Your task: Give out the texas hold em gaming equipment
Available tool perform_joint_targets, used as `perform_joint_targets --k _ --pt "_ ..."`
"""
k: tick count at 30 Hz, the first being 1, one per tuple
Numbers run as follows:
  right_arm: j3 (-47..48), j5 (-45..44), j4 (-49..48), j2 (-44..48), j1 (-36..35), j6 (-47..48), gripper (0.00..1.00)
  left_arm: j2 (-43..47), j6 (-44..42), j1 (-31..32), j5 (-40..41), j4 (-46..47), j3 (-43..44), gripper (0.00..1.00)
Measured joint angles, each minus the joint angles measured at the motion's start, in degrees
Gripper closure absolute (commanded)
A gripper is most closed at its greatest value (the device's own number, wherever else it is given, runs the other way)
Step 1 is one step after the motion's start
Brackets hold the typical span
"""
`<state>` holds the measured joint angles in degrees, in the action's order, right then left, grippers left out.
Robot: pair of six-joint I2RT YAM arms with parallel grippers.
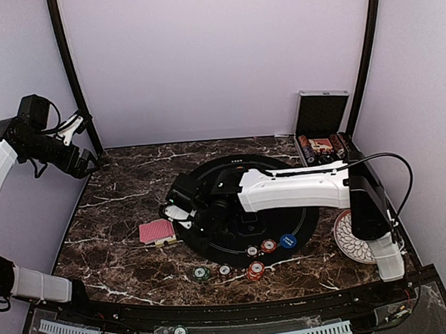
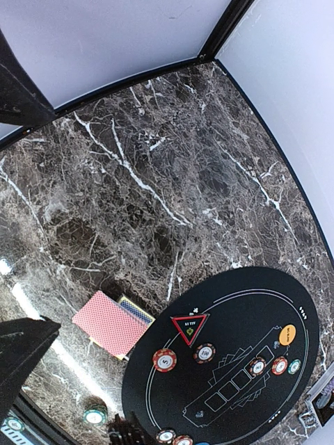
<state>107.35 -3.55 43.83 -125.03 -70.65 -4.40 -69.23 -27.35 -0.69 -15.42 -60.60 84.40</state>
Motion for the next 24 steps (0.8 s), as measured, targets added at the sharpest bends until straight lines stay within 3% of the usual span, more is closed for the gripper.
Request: perform_joint_targets --k 11,18,24 --pt "0.3 0.5 -0.5 -0.5 1.8 -0.6 0.29 0.4 -0.1 0.0 0.0 0.0 0.0 0.01" --pt "-8.5 2.4 -1.7 1.2 -1.7 1.1 0.25 0.6 -0.1 0.0 -0.2 0.0 0.0 0.01" --pt "-9.7 2.7 -1.4 1.2 -4.2 2.0 0.24 0.6 -0.1 0.0 -0.2 0.0 0.0 0.01"
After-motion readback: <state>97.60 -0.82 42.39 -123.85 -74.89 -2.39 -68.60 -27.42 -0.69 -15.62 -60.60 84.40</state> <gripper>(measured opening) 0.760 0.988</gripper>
